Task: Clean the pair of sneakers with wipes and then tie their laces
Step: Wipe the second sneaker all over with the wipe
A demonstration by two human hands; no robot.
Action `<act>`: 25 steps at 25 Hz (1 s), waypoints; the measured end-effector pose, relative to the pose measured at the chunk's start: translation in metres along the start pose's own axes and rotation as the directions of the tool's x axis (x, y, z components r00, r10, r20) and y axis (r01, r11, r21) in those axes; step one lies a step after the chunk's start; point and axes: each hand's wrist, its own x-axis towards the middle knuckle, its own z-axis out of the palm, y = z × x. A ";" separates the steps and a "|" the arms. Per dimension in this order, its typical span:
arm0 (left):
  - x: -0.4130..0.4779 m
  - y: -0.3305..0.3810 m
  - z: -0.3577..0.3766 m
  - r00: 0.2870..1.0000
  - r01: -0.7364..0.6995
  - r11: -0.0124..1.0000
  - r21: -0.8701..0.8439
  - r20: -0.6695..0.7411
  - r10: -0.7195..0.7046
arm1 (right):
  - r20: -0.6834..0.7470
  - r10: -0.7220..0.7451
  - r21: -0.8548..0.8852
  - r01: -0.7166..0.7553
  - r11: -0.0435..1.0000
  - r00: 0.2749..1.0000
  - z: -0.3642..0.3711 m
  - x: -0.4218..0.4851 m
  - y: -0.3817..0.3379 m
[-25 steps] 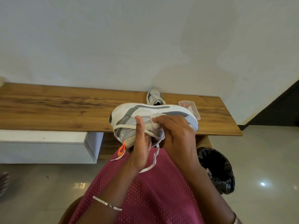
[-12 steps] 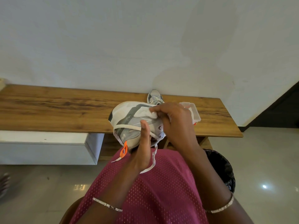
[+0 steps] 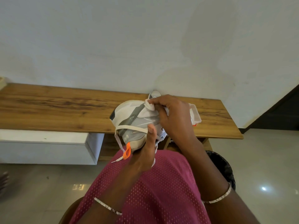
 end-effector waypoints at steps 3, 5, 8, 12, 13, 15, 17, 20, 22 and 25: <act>0.002 0.007 0.002 1.000 -0.022 1.000 -0.020 -0.004 0.022 | -0.012 0.063 -0.120 -0.064 0.991 0.998 -0.002 0.001 0.011; 0.003 0.007 0.004 0.998 -0.053 0.999 -0.014 -0.039 0.052 | -0.004 0.059 -0.062 -0.059 0.996 0.998 0.001 0.002 -0.004; -0.001 0.012 0.006 0.996 -0.085 0.996 -0.034 -0.036 0.084 | 0.104 -0.085 0.083 0.077 0.994 0.991 0.005 0.001 -0.028; -0.001 0.011 0.003 0.999 -0.036 0.992 -0.121 -0.016 0.034 | 0.159 -0.136 0.097 0.122 0.988 0.978 -0.005 -0.007 -0.015; 0.000 0.008 0.002 0.999 -0.042 0.989 -0.140 -0.026 0.038 | 0.180 -0.138 0.083 0.124 0.989 0.974 -0.010 -0.011 -0.012; 0.002 0.007 0.003 0.998 -0.047 0.990 -0.133 -0.040 0.041 | 0.240 -0.155 0.067 0.143 0.987 0.958 -0.021 -0.021 -0.012; 0.003 0.004 0.002 0.998 -0.030 0.996 -0.080 -0.055 0.026 | 0.299 -0.160 0.072 0.145 0.987 0.941 -0.032 -0.024 -0.011; 0.005 0.001 0.004 1.000 0.020 0.996 -0.091 -0.008 -0.020 | 0.287 -0.067 -0.011 0.073 0.997 0.956 -0.043 -0.020 0.003; 0.004 0.002 0.004 0.999 0.020 0.993 -0.113 0.042 -0.015 | 0.229 0.026 -0.093 -0.004 0.996 0.973 -0.046 -0.017 0.011; 0.006 0.003 0.002 0.998 0.012 0.992 -0.126 0.059 -0.005 | 0.245 -0.001 -0.096 0.025 0.995 0.969 -0.040 -0.016 0.001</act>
